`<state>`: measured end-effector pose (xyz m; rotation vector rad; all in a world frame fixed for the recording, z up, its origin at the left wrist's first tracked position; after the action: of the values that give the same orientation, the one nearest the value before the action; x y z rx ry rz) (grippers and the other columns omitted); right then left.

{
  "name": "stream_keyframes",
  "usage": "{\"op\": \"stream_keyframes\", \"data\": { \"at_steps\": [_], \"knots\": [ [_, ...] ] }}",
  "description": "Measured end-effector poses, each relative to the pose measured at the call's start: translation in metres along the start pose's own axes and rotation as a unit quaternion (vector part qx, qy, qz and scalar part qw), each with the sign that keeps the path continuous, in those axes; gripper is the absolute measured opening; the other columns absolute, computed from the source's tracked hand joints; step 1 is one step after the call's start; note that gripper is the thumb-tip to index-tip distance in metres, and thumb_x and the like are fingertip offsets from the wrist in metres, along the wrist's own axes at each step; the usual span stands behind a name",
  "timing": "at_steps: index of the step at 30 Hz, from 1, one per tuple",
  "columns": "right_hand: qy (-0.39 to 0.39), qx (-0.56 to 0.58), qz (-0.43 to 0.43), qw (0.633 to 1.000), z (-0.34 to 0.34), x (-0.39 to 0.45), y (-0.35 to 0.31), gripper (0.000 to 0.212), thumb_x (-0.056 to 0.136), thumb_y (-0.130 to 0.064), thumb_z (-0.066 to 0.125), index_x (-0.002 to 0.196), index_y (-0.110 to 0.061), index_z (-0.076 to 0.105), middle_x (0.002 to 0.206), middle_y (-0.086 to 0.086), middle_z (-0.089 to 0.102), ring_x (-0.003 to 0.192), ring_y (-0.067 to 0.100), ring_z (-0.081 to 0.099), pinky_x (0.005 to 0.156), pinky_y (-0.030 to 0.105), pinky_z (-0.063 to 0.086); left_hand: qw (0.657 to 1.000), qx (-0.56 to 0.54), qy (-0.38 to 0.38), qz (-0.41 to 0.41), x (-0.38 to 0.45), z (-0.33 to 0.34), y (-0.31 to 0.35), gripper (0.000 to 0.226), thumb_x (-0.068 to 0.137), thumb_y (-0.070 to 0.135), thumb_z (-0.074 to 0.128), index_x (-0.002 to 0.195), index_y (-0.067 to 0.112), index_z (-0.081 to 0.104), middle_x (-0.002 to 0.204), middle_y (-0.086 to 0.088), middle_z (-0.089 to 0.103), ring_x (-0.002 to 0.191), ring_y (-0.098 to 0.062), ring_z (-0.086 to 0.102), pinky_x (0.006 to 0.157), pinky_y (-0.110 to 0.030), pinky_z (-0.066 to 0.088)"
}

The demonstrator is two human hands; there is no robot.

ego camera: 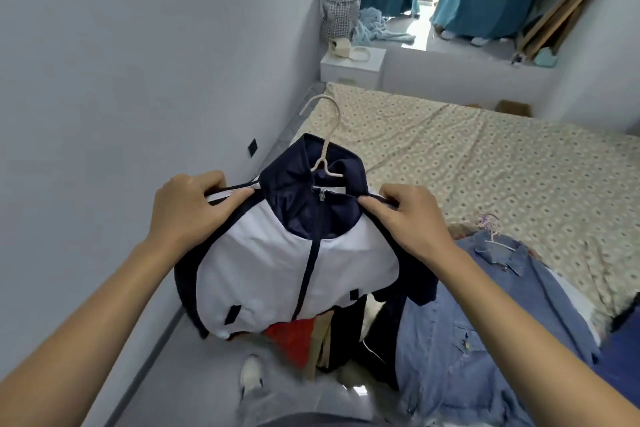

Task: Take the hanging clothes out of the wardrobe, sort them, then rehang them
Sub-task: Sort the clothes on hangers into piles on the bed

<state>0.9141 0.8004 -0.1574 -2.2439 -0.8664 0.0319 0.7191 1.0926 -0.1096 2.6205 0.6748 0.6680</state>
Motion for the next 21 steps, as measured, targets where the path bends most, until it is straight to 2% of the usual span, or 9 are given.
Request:
{"op": "stream_keyframes", "data": {
  "at_steps": [3, 6, 8, 12, 14, 17, 19, 21],
  "knots": [
    [-0.027, 0.012, 0.036, 0.999, 0.035, -0.002, -0.009, 0.062, 0.091, -0.060, 0.065, 0.060, -0.014, 0.037, 0.053, 0.005, 0.039, 0.054, 0.022, 0.042, 0.054, 0.040, 0.029, 0.999, -0.016, -0.027, -0.015, 0.003, 0.006, -0.044, 0.062, 0.077, 0.076, 0.065, 0.059, 0.019, 0.047, 0.059, 0.006, 0.054, 0.051, -0.017, 0.049, 0.053, -0.031, 0.037],
    [-0.042, 0.014, 0.082, 0.996, 0.080, 0.004, -0.010, 0.059, 0.092, -0.054, 0.070, 0.057, -0.020, 0.037, 0.051, -0.002, 0.039, 0.052, 0.015, 0.038, 0.054, 0.039, 0.030, 0.995, -0.032, -0.091, -0.026, 0.019, 0.036, -0.097, 0.070, 0.075, 0.081, 0.062, 0.062, 0.013, 0.048, 0.054, 0.001, 0.048, 0.053, -0.020, 0.046, 0.055, -0.032, 0.038],
    [-0.052, 0.000, 0.123, 0.991, 0.114, 0.013, -0.004, 0.060, 0.093, -0.054, 0.071, 0.057, -0.020, 0.038, 0.050, -0.003, 0.040, 0.052, 0.014, 0.039, 0.054, 0.040, 0.030, 0.989, -0.048, -0.137, -0.032, 0.035, 0.065, -0.131, 0.071, 0.075, 0.082, 0.067, 0.064, 0.014, 0.050, 0.055, 0.002, 0.051, 0.057, -0.019, 0.049, 0.056, -0.032, 0.039],
    [-0.062, -0.018, 0.204, 0.977, 0.183, 0.040, 0.029, 0.059, 0.093, -0.055, 0.069, 0.060, -0.015, 0.041, 0.052, -0.002, 0.045, 0.052, 0.013, 0.040, 0.056, 0.040, 0.032, 0.976, -0.102, -0.193, -0.008, 0.078, 0.133, -0.174, 0.039, 0.081, 0.064, 0.076, 0.063, 0.036, 0.056, 0.065, 0.024, 0.059, 0.065, -0.003, 0.055, 0.054, -0.029, 0.032],
    [-0.082, -0.023, 0.239, 0.967, 0.216, 0.051, 0.051, 0.059, 0.095, -0.055, 0.067, 0.064, -0.010, 0.044, 0.055, 0.003, 0.047, 0.052, 0.014, 0.040, 0.055, 0.039, 0.030, 0.968, -0.121, -0.221, 0.007, 0.096, 0.173, -0.193, 0.037, 0.085, 0.057, 0.077, 0.068, 0.030, 0.059, 0.064, 0.028, 0.058, 0.062, 0.002, 0.055, 0.054, -0.029, 0.032],
    [-0.106, -0.016, 0.288, 0.952, 0.265, 0.074, 0.093, 0.059, 0.096, -0.054, 0.067, 0.064, -0.011, 0.041, 0.054, 0.002, 0.043, 0.051, 0.015, 0.039, 0.055, 0.039, 0.028, 0.954, -0.110, -0.274, 0.045, 0.123, 0.250, -0.226, 0.040, 0.090, 0.058, 0.072, 0.071, 0.031, 0.051, 0.062, 0.012, 0.055, 0.060, -0.008, 0.054, 0.054, -0.033, 0.040],
    [-0.113, -0.020, 0.320, 0.940, 0.294, 0.088, 0.129, 0.059, 0.095, -0.054, 0.067, 0.063, -0.014, 0.039, 0.054, 0.000, 0.041, 0.053, 0.017, 0.040, 0.056, 0.038, 0.028, 0.946, -0.098, -0.302, 0.067, 0.139, 0.303, -0.244, 0.038, 0.095, 0.052, 0.069, 0.074, 0.031, 0.046, 0.066, 0.009, 0.054, 0.063, -0.011, 0.054, 0.058, -0.036, 0.045],
    [-0.112, -0.026, 0.350, 0.930, 0.322, 0.103, 0.170, 0.056, 0.096, -0.054, 0.066, 0.066, -0.013, 0.042, 0.059, 0.003, 0.047, 0.059, 0.022, 0.047, 0.057, 0.038, 0.030, 0.941, -0.093, -0.314, 0.092, 0.154, 0.353, -0.254, 0.030, 0.099, 0.045, 0.065, 0.080, 0.027, 0.049, 0.074, 0.008, 0.057, 0.073, -0.016, 0.056, 0.061, -0.039, 0.048]
  ]
}}
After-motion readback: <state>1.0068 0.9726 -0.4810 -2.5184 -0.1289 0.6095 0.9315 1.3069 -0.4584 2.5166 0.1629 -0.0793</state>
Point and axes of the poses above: each hand's wrist, its own x-axis towards the middle knuckle, its own z-axis out of the palm, y = z × x, the point moved 10 cm from there along x, towards the middle knuckle
